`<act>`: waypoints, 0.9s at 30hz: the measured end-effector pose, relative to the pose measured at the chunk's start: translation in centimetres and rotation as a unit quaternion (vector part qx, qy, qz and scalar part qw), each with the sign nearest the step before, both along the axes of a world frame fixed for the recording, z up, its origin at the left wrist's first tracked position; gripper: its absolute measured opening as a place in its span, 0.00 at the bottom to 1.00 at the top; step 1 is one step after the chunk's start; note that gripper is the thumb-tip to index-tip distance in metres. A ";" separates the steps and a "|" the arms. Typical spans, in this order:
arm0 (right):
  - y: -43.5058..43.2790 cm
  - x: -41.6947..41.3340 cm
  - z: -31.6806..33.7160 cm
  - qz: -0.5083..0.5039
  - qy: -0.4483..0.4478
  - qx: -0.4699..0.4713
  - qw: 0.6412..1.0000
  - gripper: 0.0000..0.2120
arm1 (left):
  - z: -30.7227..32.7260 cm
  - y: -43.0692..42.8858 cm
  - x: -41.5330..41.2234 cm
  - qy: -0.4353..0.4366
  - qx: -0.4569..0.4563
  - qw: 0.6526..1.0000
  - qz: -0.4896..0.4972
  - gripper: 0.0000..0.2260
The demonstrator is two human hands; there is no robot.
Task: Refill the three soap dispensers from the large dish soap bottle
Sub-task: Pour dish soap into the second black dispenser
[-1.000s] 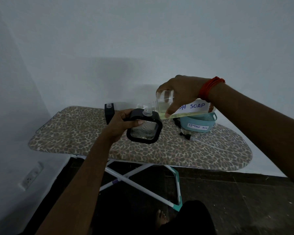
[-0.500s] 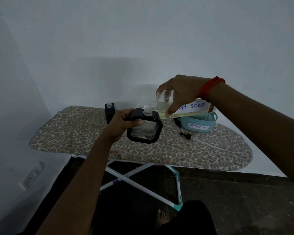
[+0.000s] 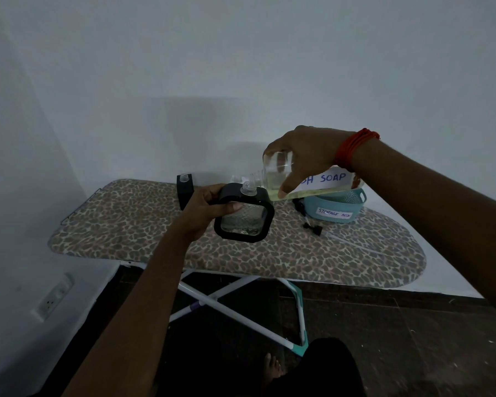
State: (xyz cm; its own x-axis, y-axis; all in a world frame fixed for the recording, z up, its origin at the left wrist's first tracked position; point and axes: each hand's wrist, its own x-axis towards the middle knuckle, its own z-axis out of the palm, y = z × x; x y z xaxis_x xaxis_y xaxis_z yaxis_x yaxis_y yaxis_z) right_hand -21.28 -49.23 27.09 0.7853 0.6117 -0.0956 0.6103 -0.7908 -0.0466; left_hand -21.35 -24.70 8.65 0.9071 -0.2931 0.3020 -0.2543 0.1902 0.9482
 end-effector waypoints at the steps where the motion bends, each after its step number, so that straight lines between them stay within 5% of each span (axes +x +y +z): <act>1: 0.0 0.0 0.0 -0.001 -0.001 0.000 1.000 0.32 | 0.0 0.0 0.0 0.000 0.000 1.000 0.000 0.19; 27: 0.4 0.4 -0.1 0.003 -0.004 -0.006 1.000 0.32 | 0.1 0.2 -0.4 0.004 -0.003 1.000 0.006 0.19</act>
State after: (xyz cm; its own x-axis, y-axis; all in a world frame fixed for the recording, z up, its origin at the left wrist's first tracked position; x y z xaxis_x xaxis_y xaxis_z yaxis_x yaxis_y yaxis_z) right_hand -20.84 -48.87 27.02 0.7823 0.6154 -0.0963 0.6155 -0.7875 -0.0319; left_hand -21.71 -24.55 8.78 0.9129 -0.2802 0.2969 -0.2494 0.1930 0.9490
